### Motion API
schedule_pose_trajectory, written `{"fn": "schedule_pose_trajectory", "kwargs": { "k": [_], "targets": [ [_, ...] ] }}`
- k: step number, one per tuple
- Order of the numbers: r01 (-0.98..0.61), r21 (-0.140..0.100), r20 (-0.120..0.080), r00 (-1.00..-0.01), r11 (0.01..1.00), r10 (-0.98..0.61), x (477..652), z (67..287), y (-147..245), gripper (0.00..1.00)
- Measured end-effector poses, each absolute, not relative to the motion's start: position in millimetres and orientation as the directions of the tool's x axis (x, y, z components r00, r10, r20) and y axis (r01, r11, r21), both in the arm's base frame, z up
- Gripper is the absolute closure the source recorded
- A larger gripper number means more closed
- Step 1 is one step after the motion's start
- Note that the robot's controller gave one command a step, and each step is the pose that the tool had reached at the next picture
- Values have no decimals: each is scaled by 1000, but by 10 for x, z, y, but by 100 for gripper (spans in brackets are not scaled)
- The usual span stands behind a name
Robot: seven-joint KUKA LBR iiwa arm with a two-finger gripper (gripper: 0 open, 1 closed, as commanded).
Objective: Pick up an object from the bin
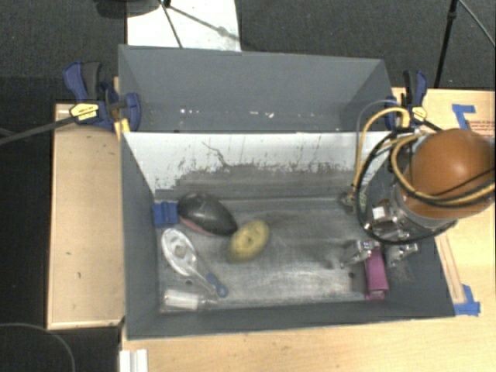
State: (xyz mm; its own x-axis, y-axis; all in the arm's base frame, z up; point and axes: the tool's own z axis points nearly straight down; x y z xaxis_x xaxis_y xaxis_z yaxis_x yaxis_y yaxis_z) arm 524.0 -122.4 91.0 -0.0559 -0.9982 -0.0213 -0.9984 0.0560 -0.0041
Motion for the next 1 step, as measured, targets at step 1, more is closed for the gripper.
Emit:
{"fn": "schedule_pose_trajectory", "kwargs": {
  "k": [1],
  "targets": [
    [-998, -4, -4, -66, 66, -998, 5235, 914, -1336, 100]
  ]
}}
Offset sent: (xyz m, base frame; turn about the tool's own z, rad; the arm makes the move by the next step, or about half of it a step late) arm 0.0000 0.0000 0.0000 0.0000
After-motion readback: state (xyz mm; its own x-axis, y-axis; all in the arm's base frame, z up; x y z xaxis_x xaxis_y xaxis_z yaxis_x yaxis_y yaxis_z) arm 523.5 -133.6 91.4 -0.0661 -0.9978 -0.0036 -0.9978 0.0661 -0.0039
